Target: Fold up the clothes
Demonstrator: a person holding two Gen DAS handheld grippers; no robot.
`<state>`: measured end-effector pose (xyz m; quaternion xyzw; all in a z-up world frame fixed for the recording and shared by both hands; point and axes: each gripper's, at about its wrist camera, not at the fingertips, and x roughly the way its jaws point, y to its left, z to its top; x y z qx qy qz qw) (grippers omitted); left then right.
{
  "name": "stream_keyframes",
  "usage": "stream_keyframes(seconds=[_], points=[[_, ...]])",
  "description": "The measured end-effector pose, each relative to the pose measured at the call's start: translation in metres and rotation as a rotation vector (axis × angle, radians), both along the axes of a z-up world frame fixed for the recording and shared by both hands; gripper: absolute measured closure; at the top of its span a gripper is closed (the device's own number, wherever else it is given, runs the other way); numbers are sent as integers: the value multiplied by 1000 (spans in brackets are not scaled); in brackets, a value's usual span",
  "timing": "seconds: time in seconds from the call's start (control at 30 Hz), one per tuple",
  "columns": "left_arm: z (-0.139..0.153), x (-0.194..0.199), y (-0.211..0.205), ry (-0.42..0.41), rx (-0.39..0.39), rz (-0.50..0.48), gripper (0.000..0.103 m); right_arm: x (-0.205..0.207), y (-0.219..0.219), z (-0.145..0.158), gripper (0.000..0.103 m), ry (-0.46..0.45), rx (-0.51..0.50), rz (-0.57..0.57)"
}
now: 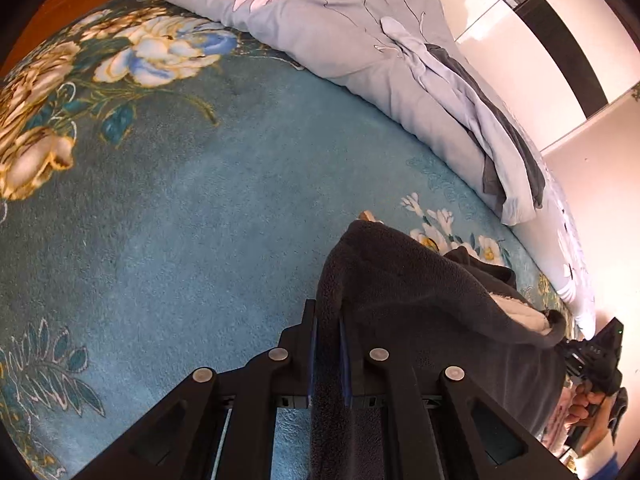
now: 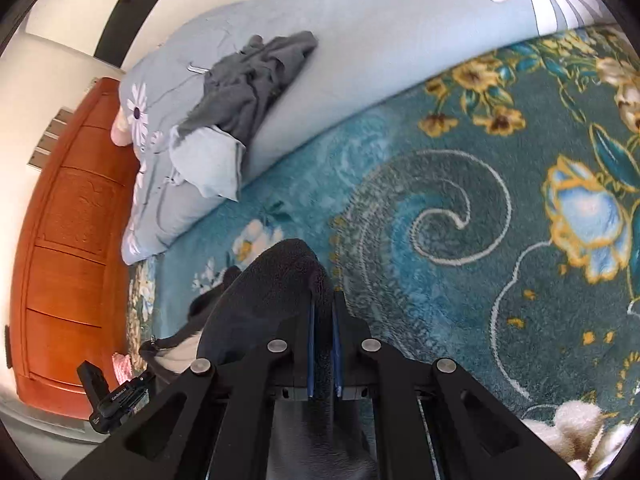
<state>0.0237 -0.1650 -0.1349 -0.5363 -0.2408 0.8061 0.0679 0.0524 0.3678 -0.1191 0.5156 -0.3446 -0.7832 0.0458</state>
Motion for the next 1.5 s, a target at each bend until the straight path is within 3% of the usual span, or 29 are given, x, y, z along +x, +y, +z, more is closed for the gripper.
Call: stream_keyframes(seconds=[0.13,0.3,0.33,0.37,0.43,0.5,0.57,0.67,0.77,0.93,1.13,1.3,1.5], points=[[-1,-5,-6,-34,46,8,89,1,8,-15,96,-42,-30,-36],[8,21,-21,-25,93,73,86,6,9,-14,93,-53,-59,-33],[10,27,-24,-22,102,88,80,10,10,-11,92,-52,-45,-29],[12,37,-27,-17,116,115,66,13,10,-8,92,-52,-31,-26],[13,65,-36,1,157,203,49,25,11,-3,91,-46,-6,-15],[10,97,-38,22,234,298,43,47,13,1,82,-19,-14,-8],[6,129,-36,38,300,372,38,75,17,2,53,15,-56,-32],[-4,172,-21,39,341,440,29,126,25,-9,36,39,-187,-114],[-19,188,2,-17,363,405,29,170,22,-29,33,3,-284,-161],[-32,174,31,-60,357,331,29,192,-7,-49,32,-2,-367,-140],[-39,149,41,-39,337,326,29,169,-29,-57,32,78,-425,-208],[-43,128,47,-21,311,309,29,149,-40,-58,25,115,-410,-256],[-45,115,40,-41,318,319,29,127,-49,-52,24,106,-402,-269]])
